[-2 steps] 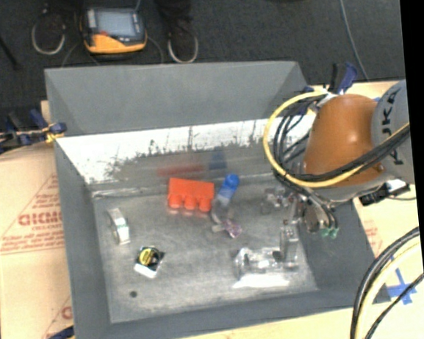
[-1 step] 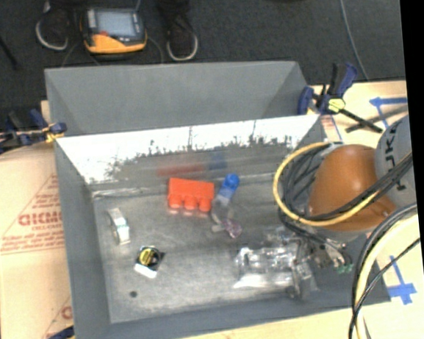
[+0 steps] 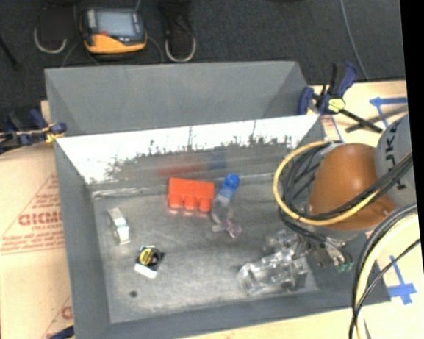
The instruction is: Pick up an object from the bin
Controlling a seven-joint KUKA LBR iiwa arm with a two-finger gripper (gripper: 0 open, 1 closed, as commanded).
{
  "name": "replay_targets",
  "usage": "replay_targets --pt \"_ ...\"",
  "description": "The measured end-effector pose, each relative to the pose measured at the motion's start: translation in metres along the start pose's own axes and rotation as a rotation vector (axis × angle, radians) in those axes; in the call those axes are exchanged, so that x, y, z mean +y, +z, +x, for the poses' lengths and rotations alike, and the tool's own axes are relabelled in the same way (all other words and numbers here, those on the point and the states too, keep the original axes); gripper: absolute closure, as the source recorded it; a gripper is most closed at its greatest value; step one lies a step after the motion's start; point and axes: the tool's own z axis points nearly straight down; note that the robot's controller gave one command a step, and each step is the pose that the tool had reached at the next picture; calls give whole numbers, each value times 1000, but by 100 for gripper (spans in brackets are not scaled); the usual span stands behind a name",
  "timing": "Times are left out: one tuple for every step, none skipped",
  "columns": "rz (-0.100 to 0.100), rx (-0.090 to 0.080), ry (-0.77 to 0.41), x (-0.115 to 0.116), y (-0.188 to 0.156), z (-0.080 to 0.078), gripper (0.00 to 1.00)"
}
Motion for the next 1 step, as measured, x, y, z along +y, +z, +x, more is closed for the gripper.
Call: replay_targets --pt "2 -4 52 18 -189 5 100"
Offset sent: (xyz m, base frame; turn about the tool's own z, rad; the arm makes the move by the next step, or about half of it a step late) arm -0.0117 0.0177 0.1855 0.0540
